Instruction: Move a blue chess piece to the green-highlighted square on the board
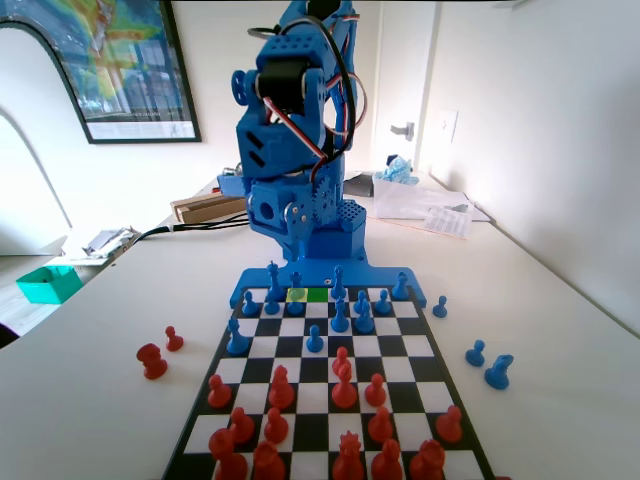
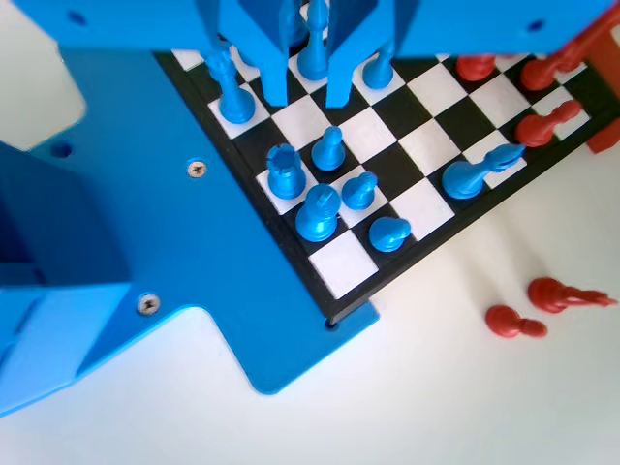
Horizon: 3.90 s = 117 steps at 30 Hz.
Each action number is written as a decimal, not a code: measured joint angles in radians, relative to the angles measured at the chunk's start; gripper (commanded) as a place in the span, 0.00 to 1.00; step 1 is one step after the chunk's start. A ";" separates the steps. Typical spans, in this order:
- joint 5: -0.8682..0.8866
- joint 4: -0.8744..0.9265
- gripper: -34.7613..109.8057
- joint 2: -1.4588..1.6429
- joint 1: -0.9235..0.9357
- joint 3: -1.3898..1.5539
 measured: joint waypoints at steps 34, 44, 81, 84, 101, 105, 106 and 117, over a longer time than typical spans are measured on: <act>0.034 -0.167 0.33 -0.044 -0.044 0.120; 0.026 -0.167 0.33 -0.044 -0.029 0.137; -0.031 -0.233 0.33 -0.112 0.026 0.155; -0.043 -0.236 0.33 -0.112 0.038 0.153; -0.035 -0.284 0.33 -0.183 0.040 0.153; -0.035 -0.284 0.33 -0.190 0.040 0.153; -0.035 -0.284 0.33 -0.199 0.040 0.152; -0.035 -0.299 0.32 -0.219 0.040 0.144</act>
